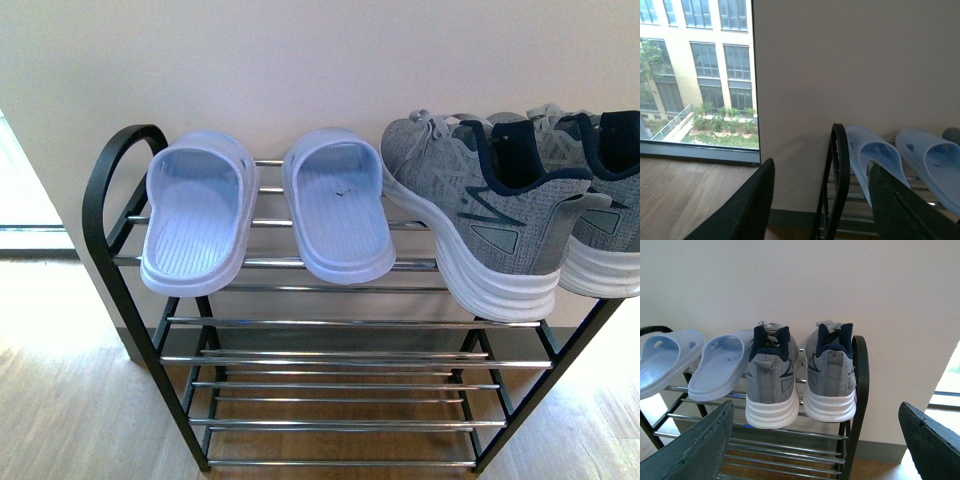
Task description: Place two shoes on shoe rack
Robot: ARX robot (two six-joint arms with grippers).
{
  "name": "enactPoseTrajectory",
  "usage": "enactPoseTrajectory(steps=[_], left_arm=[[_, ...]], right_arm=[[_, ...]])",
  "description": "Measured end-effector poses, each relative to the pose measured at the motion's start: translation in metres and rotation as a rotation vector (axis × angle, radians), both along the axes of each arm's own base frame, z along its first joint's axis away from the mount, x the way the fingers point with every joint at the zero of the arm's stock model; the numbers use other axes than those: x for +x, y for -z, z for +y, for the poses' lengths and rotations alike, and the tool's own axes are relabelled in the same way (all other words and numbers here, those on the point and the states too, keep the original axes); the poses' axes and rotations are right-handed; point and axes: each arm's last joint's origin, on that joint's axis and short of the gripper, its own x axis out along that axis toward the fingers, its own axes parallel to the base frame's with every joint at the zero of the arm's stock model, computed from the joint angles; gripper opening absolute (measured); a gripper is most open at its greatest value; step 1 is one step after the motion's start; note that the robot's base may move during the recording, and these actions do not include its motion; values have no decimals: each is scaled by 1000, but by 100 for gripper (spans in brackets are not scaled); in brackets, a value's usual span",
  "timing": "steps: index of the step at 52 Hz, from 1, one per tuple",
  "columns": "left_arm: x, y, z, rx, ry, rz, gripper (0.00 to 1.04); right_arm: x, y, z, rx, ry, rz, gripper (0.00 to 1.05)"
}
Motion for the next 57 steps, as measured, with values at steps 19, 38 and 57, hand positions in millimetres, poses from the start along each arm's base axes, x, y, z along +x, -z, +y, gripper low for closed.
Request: enactPoseTrajectory(steps=[19, 38, 57], left_arm=[[-12, 26, 1, 33, -3, 3, 1], [-12, 40, 1, 34, -3, 3, 1], [-12, 50, 1, 34, -3, 2, 1]], right_arm=[[0, 0, 0, 0, 0, 0, 96], [0, 0, 0, 0, 0, 0, 96], [0, 0, 0, 0, 0, 0, 96]])
